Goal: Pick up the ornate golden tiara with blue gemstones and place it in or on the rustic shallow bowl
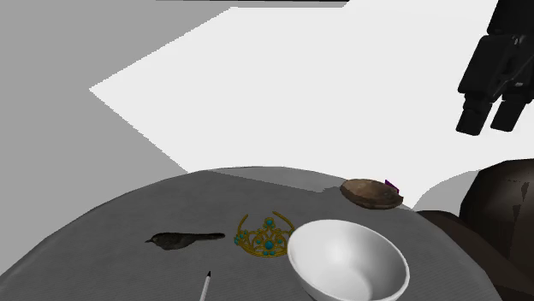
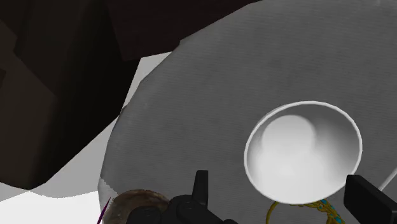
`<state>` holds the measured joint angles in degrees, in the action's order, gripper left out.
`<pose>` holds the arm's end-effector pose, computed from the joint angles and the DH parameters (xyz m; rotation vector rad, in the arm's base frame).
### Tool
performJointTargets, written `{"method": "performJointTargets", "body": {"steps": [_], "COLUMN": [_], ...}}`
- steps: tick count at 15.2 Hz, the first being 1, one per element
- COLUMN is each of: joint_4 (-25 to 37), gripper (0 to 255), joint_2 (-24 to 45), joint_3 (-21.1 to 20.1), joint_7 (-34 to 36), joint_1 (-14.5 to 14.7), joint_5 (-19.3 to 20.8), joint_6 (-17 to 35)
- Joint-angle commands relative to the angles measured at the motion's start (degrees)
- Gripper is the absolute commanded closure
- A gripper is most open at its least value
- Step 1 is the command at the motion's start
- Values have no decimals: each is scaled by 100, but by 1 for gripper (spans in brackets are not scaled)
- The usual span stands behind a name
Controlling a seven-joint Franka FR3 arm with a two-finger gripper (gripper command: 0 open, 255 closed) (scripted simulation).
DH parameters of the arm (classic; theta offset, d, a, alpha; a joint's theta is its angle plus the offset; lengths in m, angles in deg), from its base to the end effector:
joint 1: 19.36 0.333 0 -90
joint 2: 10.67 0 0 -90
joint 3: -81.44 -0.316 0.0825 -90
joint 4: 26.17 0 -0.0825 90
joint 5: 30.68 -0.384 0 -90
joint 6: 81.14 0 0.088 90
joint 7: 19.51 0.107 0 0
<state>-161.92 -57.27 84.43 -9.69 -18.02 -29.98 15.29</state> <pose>0.3107 -0.0153 0.6028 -3.0867 0.2874 -0.1924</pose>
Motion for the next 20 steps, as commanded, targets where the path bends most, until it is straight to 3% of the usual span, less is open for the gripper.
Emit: {"method": "performJointTargets", "body": {"steps": [1, 10, 20], "joint_4": [0, 187, 1121], "gripper": [0, 0, 0], "joint_2": [0, 1754, 3950], "joint_3": [0, -85, -167], "joint_7": [0, 65, 143], "joint_1": [0, 92, 159], "joint_5": [0, -7, 24], "joint_6": [0, 1434, 2544]}}
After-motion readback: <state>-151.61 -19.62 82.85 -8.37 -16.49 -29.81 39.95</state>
